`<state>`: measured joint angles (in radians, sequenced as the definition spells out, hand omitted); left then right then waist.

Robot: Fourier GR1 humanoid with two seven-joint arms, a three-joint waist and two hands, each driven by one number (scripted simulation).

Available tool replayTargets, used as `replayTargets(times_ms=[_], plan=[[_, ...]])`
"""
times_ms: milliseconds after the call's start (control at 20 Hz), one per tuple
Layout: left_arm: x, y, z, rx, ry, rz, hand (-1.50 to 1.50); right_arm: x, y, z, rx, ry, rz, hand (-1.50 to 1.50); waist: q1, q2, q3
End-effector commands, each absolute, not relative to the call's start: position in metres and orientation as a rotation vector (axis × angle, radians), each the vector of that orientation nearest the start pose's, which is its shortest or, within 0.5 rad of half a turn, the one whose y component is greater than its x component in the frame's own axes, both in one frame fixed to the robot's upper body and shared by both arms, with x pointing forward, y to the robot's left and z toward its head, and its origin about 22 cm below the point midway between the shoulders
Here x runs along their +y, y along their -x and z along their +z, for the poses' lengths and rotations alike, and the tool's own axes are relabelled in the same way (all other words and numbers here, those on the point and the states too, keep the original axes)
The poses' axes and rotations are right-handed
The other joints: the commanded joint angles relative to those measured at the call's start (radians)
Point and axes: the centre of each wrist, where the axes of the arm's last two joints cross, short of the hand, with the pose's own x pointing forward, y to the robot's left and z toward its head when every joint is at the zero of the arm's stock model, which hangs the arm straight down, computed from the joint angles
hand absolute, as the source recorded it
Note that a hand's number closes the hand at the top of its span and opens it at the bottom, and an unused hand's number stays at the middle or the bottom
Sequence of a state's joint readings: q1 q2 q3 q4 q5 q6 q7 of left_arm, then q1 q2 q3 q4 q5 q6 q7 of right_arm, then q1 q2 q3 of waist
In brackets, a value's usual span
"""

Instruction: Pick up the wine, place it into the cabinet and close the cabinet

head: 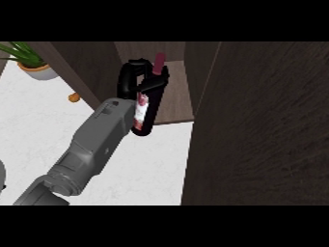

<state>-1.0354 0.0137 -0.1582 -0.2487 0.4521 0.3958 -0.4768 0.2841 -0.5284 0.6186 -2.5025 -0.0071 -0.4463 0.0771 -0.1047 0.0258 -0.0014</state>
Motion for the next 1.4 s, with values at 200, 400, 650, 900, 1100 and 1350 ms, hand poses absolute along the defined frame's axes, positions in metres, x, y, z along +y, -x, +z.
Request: replayTargets(times_ms=[200,400,650,900,1100,1350], plan=[[0.136,-0.431,0.022,-1.675,-0.208,-0.025,1.5,-0.19,-0.083,0.167,-1.944,-0.293,0.175,-1.5,0.001,0.008,0.0],[0.129,-0.434,0.03,-1.708,-0.294,-0.051,-1.5,-0.194,-0.077,0.176,-1.965,-0.332,0.197,-1.5,-0.015,0.008,0.001],[0.139,-0.439,0.035,-1.704,-0.386,-0.052,-1.5,-0.192,-0.077,0.172,-1.97,-0.316,0.201,-1.5,-0.025,0.013,-0.001],[0.141,-0.436,0.029,-1.715,-0.403,-0.042,-1.5,-0.191,-0.079,0.169,-1.966,-0.332,0.206,-1.5,-0.017,0.015,-0.001],[0.132,-0.444,0.048,-1.766,-0.242,-0.037,-1.5,-0.193,-0.075,0.173,-1.981,-0.328,0.213,-1.5,-0.017,0.008,-0.002],[0.128,-0.445,0.055,-1.825,-0.082,0.038,1.5,-0.194,-0.079,0.172,-1.968,-0.32,0.187,-1.5,-0.001,0.009,-0.002]])
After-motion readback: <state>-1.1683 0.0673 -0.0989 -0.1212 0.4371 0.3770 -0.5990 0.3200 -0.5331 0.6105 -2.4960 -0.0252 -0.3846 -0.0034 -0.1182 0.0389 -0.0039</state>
